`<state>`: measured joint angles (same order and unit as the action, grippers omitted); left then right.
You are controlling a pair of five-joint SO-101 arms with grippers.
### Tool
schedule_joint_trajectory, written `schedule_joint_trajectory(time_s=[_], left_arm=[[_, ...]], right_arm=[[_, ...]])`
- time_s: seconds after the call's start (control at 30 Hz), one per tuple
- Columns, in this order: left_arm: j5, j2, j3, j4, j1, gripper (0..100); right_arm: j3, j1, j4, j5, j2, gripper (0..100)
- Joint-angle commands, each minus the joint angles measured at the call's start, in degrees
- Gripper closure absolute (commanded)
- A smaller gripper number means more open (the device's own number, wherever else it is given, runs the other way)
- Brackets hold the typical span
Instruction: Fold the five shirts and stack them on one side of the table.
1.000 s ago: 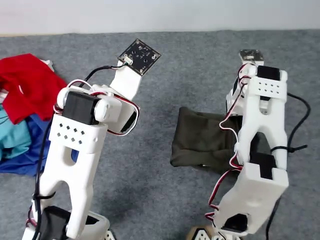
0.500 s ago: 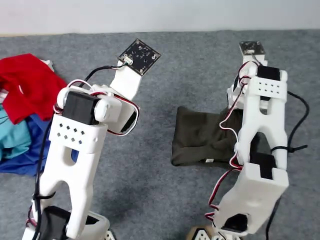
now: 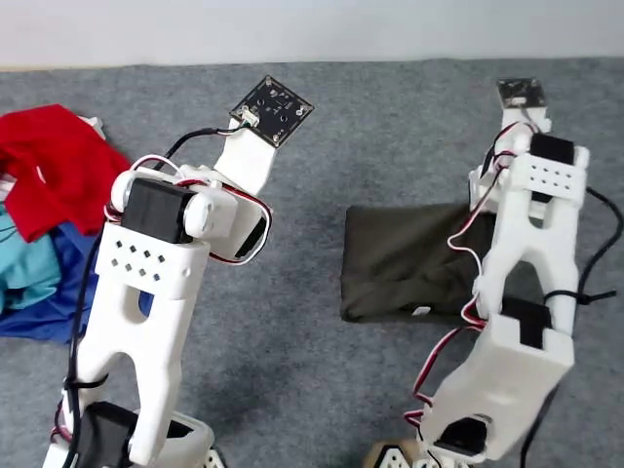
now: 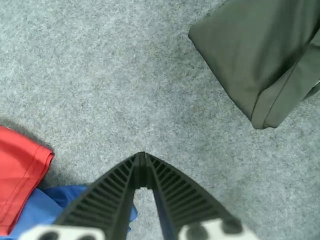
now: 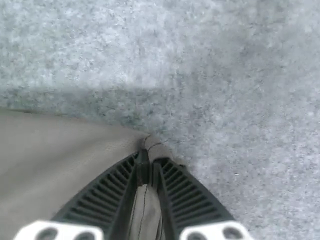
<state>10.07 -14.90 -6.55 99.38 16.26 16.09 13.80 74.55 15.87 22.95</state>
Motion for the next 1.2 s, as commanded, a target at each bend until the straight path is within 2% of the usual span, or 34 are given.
schedule_joint_trajectory(time_s=[0.0,0.13,0.2,0.43,0.57,0.67,0.73,0.83,0.97,1.17], left_arm=[[0.5,-1.8,-0.1,1.0,0.0,100],[0.5,-1.8,-0.1,1.0,0.0,100],[0.5,-1.8,-0.1,1.0,0.0,100],[0.5,-1.8,-0.1,1.0,0.0,100],[0.5,-1.9,-0.1,1.0,-0.2,100],[0.3,-2.1,-0.1,1.0,-0.4,100],[0.2,-2.1,-0.1,1.0,-0.4,100],[0.1,-2.3,-0.1,1.0,-1.4,100],[-2.6,-2.3,-0.1,1.0,-9.1,100],[-2.7,-2.3,-0.1,1.0,-21.1,100]], right_arm=[[3.0,0.5,-0.4,0.8,-0.4,95.6],[5.9,0.5,2.8,-0.4,-0.9,80.6],[8.8,0.5,5.2,-2.5,-1.8,76.5],[16.5,-1.7,18.8,-3.3,-5.9,76.1],[17.0,-4.4,27.3,-3.3,-6.4,83.2],[14.9,-5.7,28.0,-3.7,-6.7,94.8],[14.0,-7.0,28.0,-3.9,-6.5,99.1],[10.7,-8.4,28.0,-11.4,-6.7,98.3],[6.1,-10.0,28.0,-24.7,-6.9,98.8],[1.5,-13.6,28.0,-29.4,-6.9,98.8]])
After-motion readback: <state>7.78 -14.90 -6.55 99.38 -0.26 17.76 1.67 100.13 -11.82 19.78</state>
